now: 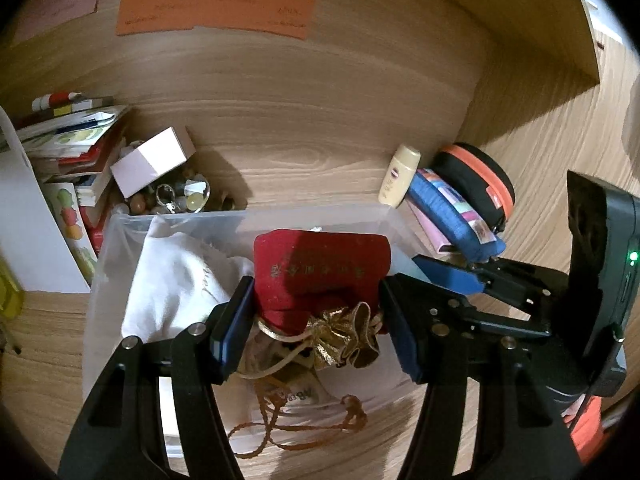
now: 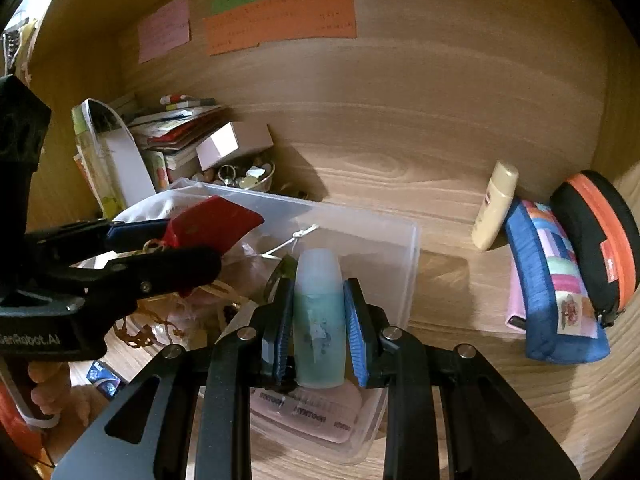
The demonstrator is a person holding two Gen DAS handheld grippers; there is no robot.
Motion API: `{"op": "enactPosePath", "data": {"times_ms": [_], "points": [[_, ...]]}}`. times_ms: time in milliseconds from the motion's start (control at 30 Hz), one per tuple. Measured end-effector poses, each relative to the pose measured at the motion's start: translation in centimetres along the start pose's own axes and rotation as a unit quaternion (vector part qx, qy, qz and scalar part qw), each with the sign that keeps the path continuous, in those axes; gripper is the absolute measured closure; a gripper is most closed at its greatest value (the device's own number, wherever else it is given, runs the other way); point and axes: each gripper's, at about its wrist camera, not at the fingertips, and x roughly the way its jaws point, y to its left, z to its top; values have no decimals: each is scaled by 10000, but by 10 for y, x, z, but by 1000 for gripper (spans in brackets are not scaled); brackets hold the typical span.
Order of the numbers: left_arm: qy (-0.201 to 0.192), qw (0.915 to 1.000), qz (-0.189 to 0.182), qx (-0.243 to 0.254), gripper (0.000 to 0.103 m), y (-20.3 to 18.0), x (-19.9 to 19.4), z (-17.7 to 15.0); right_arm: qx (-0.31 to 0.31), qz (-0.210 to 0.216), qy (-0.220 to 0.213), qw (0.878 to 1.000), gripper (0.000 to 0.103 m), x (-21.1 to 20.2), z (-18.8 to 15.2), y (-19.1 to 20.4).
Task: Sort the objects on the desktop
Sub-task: 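Carry the red pouch and blue tube into the clear box and release both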
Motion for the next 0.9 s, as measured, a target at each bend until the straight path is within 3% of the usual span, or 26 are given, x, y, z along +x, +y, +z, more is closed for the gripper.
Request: {"op": "enactPosePath", "data": {"times_ms": [200,367,600,900], "points": [[101,9997,126,199,37,-7,1,-4,-88,-126,-17,9999,80,5,-2,3],[43,10000,-9,57,35,-1,-4,-3,-258,-285,-138,9992,78,3,-2,6],[126,9995,-244,-136,29,3,-7,1,-291,-535,-545,9967,38,-12,-1,6],[106,9985,-492,-225,16,-9,-37,3,-553,-1021,-851,9896,18,-53,-2,16]]}}
